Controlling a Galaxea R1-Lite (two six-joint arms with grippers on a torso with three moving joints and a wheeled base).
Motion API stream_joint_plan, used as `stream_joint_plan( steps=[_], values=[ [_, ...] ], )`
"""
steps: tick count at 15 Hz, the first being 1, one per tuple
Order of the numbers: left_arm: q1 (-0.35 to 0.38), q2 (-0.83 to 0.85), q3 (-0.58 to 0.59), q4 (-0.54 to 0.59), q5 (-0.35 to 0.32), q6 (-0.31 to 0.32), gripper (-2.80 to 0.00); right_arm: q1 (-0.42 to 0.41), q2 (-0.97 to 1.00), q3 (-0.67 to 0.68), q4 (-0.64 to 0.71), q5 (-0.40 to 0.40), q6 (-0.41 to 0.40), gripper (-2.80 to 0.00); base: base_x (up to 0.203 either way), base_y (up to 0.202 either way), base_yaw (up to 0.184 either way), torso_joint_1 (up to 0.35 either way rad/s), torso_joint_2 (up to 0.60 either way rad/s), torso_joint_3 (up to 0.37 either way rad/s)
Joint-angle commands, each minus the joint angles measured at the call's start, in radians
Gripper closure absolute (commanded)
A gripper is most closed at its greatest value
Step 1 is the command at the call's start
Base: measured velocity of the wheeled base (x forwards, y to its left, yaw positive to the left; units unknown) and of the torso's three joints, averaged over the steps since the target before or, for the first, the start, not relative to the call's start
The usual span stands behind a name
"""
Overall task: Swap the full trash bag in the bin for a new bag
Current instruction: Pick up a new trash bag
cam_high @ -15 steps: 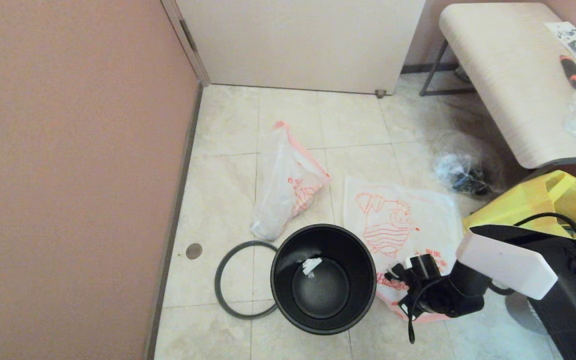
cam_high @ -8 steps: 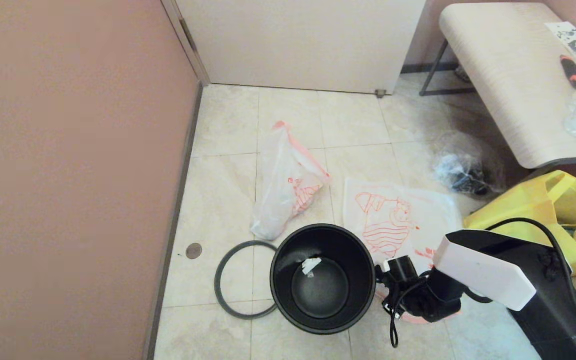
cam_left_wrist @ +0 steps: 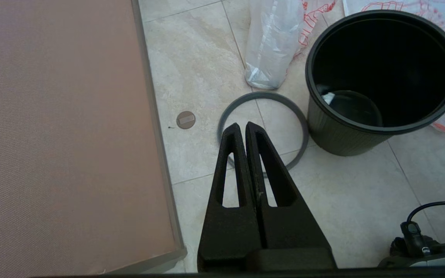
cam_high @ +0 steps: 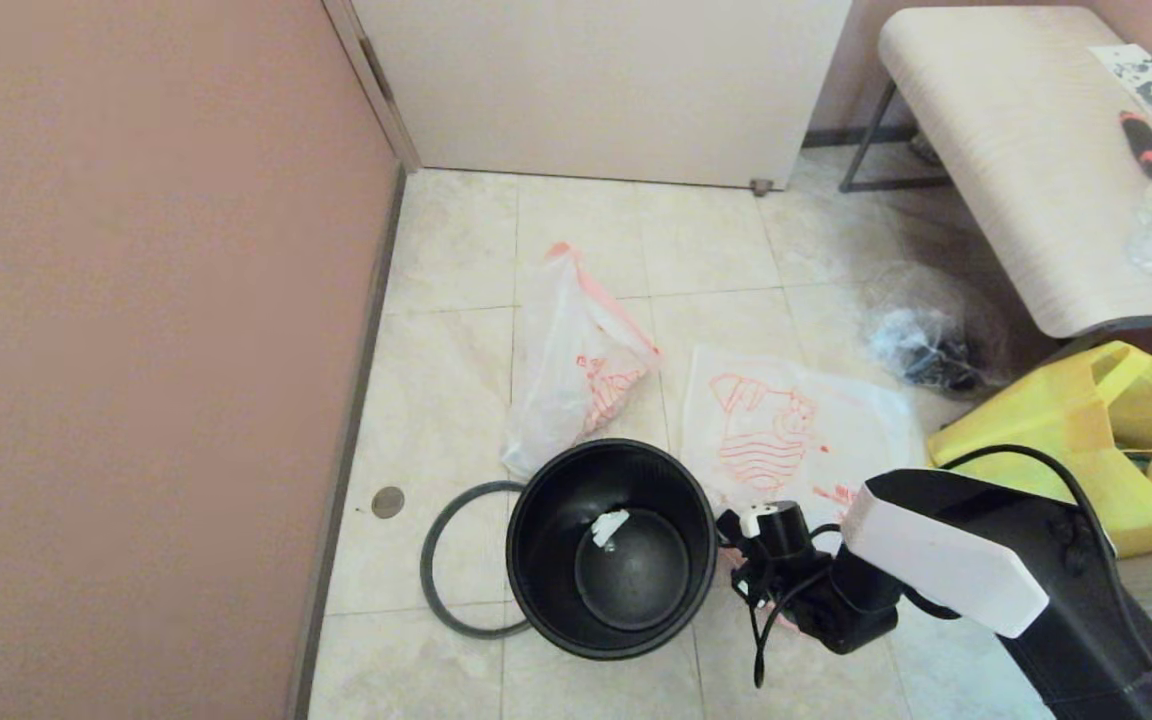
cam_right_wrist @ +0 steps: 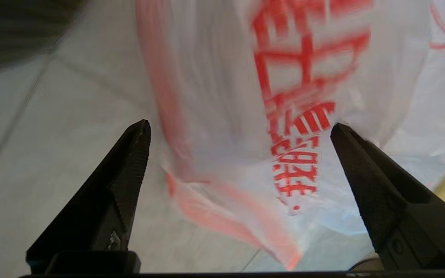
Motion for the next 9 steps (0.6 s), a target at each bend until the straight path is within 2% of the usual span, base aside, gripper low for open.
stream_joint_plan(
  steps=[1, 9],
  values=[
    [0.000, 0.001, 0.003, 0.000, -0.001, 0.001, 0.00, -0.026, 0.034, -0.049, -0.014, -0.011, -0.015, -2.80, 0.000, 0.000, 0.000, 0.000, 0.00, 0.000],
    [0.000, 0.001, 0.003, 0.000, -0.001, 0.001, 0.00, -0.191, 0.035, -0.145, -0.016, -0.008, -0.046, -2.80, 0.000, 0.000, 0.000, 0.000, 0.00, 0.000]
  ],
)
